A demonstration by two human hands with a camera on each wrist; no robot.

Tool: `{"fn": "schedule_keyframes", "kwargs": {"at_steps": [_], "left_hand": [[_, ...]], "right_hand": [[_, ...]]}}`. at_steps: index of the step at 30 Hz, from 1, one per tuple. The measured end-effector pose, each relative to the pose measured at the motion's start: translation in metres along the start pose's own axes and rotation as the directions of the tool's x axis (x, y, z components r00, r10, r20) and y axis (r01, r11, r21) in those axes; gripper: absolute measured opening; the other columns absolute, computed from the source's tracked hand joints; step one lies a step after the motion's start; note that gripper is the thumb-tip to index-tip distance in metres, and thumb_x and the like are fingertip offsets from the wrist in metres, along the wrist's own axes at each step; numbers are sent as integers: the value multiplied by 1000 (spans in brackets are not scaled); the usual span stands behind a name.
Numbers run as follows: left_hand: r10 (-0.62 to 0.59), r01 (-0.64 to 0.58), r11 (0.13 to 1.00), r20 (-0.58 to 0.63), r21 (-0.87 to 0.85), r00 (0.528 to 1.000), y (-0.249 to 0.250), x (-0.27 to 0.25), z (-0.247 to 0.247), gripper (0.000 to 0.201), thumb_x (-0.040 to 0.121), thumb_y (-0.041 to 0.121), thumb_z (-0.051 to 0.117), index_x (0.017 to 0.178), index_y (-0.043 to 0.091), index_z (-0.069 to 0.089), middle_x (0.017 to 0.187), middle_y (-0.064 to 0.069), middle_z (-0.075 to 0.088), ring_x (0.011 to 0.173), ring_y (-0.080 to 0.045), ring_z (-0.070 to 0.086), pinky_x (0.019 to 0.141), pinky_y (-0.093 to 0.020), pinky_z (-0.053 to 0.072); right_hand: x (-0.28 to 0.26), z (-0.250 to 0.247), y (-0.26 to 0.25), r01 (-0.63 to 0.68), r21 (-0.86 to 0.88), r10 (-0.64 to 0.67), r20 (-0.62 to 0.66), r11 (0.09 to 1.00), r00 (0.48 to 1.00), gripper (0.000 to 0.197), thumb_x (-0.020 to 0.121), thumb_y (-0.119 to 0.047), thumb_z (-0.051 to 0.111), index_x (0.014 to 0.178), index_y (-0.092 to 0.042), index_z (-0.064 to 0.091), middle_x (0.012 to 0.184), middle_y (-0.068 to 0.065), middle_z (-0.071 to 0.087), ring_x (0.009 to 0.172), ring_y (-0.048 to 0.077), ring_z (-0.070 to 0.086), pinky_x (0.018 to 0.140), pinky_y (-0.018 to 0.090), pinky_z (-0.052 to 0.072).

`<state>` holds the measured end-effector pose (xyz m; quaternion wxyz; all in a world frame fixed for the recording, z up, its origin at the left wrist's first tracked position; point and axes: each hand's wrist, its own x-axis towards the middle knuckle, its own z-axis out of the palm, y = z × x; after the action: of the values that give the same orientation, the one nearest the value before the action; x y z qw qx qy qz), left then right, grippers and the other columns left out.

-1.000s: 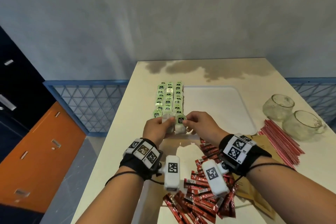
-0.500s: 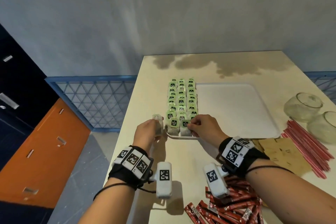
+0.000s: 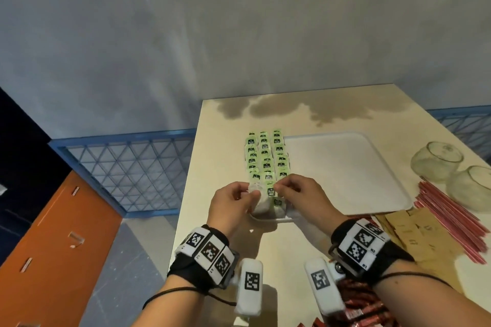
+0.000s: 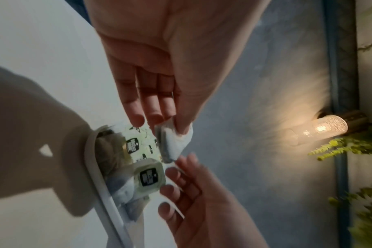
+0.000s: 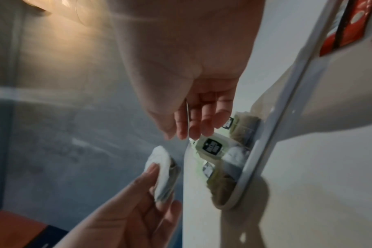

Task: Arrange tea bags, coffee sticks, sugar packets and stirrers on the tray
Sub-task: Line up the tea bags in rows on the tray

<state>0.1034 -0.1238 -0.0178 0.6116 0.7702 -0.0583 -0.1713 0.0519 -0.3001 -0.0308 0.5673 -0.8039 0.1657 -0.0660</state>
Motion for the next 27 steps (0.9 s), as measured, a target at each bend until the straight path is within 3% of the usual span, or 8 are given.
{"fn": "schedule_keyframes", "kwargs": {"at_steps": [3,7,11,14,19,21,24,27], "left_hand": [[44,-45,998,21,32,999,3,2,12,25,85,11,73,107,20,65,77,-6,65,60,-13,60,60,-26,48],[41,-40,999,36,-29,998,9,-4,25,26,85,11,74,103,20,57,78,-8,63,58,-11,62,52,-23,49],[113,-106,990,-86,90,990,12,-9,36,27,81,17,77,98,21,56,93,2,64,68,-9,63,62,-27,55],[110,-107,989,-27,101,994,11,-16,48,23,80,23,78,98,18,64,92,4,67,77,-13,67,73,-30,58],[84,-84,993,1,80,996,15,-21,63,27,75,41,73,93,21,68,89,3,73,85,-17,71,80,-46,59],[74,-73,997,-34,29,997,19,-18,64,20,84,36,68,86,17,71,83,-2,75,83,-22,72,79,-49,59],[44,-49,997,-93,-61,995,27,-13,62,18,93,24,62,81,18,74,80,-1,76,85,-21,71,72,-37,58],[-16,10,991,-39,-133,999,32,-13,62,14,93,25,64,91,17,76,84,3,75,84,-13,68,62,-25,49]], "right_hand": [[-5,0,-7,17,91,-20,34,996,999,12,92,-31,67,85,-23,72,87,-4,73,88,16,68,85,35,53],[-12,-6,-11,37,74,-41,43,997,998,15,90,-24,69,76,-22,66,79,4,68,76,14,61,80,37,50],[-16,-21,-14,53,-9,-53,-46,999,998,16,90,-24,69,75,-17,66,73,3,69,72,17,63,79,43,53],[-17,-30,-14,60,-53,-65,-101,997,993,18,87,-23,70,71,-16,66,70,5,69,70,21,63,79,46,55],[-24,-30,-21,119,-117,-122,-25,986,992,11,89,-25,69,81,-20,75,75,-4,72,74,12,67,75,33,55],[-24,-33,-27,165,-138,-166,5,977,986,13,92,-27,66,89,-21,77,81,-6,74,77,8,68,75,27,54],[-17,-42,-27,153,-117,-164,-85,981,983,11,89,-28,69,99,-24,70,88,-5,71,79,14,67,74,29,53],[-11,-46,-22,75,-103,-75,-4,992,997,18,87,-28,72,101,-15,68,91,0,71,79,15,67,75,36,56]]}}
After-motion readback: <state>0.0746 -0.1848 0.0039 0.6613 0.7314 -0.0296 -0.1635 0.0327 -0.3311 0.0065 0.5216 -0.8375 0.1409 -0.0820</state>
